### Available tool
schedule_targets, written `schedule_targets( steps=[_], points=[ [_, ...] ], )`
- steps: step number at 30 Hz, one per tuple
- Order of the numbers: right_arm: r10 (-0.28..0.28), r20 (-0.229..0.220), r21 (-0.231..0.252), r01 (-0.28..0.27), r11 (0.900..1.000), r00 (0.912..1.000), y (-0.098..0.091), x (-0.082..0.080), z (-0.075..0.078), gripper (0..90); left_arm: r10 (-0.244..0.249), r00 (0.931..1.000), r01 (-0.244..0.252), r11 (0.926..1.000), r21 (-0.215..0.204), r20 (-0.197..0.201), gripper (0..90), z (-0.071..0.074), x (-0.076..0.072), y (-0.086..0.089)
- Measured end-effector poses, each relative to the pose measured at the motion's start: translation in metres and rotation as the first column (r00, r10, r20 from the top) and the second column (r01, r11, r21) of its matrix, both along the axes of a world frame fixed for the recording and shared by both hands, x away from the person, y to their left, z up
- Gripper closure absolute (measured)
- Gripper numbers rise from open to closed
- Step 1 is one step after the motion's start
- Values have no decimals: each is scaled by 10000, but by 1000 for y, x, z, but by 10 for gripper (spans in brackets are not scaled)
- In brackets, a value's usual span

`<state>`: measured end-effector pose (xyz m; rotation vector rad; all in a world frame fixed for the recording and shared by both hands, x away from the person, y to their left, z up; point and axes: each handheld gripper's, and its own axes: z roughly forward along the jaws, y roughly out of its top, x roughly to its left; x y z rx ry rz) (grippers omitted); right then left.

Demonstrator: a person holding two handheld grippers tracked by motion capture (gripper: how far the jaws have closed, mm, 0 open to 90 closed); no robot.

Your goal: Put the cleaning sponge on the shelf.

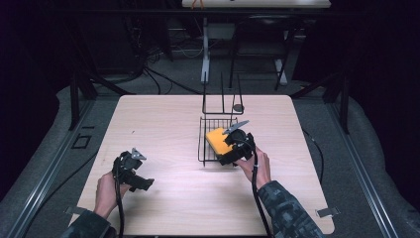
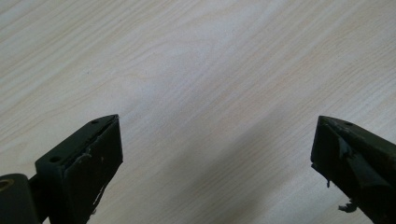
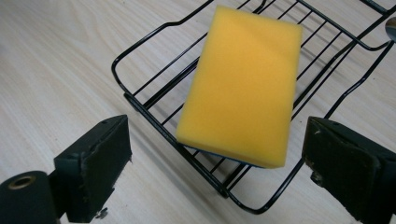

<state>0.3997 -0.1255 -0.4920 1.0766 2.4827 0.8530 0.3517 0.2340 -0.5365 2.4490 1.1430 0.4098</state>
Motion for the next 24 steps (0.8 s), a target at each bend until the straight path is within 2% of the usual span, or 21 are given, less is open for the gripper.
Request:
schedule_targets(
  steps=[5,16,20,24],
  points=[
    [127,95,-134,-126,9998,9999,-4,-9,6,51,-17,10000,17,10000,-8,7,26,0,0,0],
    [12,457,-79,-8,10000,9990,-32,-34,23,31,-56,10000,56,10000,-6,11,26,0,0,-1],
    [-9,545,-116,15,9999,9985,-38,-41,25,31,-70,10000,70,10000,-2,2,25,0,0,-1],
    [-145,736,-219,162,9996,9972,-50,-53,26,31,-70,10000,70,10000,-11,13,26,0,0,-1]
  ],
)
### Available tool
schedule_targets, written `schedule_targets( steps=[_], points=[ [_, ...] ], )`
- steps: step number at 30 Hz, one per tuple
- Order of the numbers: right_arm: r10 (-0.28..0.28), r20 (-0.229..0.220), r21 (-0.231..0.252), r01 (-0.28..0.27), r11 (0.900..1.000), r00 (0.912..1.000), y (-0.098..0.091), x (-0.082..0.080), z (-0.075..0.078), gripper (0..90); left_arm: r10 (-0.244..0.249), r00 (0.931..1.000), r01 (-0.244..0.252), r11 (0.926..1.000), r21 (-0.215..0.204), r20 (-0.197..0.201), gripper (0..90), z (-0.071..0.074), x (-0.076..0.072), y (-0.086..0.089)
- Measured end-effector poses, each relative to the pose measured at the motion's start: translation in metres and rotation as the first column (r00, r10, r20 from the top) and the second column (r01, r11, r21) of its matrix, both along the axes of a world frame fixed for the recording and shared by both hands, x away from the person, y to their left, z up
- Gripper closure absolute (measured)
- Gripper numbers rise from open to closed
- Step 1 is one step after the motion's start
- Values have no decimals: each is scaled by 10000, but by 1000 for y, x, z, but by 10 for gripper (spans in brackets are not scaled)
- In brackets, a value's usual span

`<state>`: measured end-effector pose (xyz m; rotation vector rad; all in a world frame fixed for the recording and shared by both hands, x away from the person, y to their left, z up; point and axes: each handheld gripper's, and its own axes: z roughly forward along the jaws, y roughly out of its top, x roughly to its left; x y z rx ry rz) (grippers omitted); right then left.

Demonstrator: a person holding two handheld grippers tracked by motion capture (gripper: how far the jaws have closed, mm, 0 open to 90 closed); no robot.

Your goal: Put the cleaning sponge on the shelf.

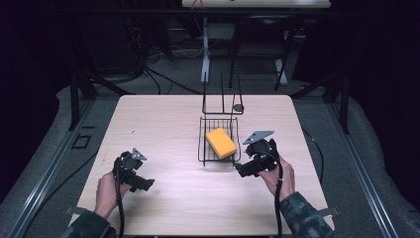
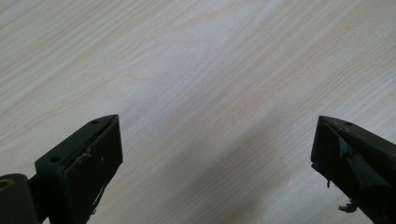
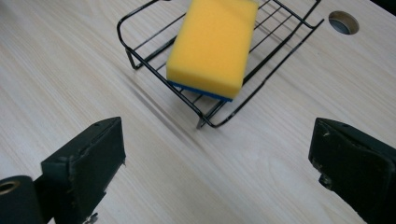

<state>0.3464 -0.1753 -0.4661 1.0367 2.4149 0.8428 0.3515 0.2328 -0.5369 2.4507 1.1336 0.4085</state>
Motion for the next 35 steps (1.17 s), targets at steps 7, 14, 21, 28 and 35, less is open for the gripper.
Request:
schedule_targets(
  steps=[7,14,21,28,35],
  points=[
    [-296,-24,-279,295,9992,9996,-17,-16,-8,35,-14,10000,14,10000,-9,-16,26,0,0,0],
    [-762,-335,-592,742,9955,9965,-39,-28,-21,39,-78,10000,79,10000,-26,54,27,0,0,-1],
    [-1365,-873,-734,1303,9888,9868,-67,-35,-39,48,-166,9999,166,9999,-34,-7,26,-1,0,-4],
    [-1754,-1169,-835,1663,9825,9775,-84,-36,-47,47,-238,9997,238,9997,58,-32,26,-1,2,-5],
    [-1804,-1224,-904,1701,9813,9759,-87,-35,-48,47,-259,9997,260,9996,114,-46,25,-1,2,-6]
  ],
)
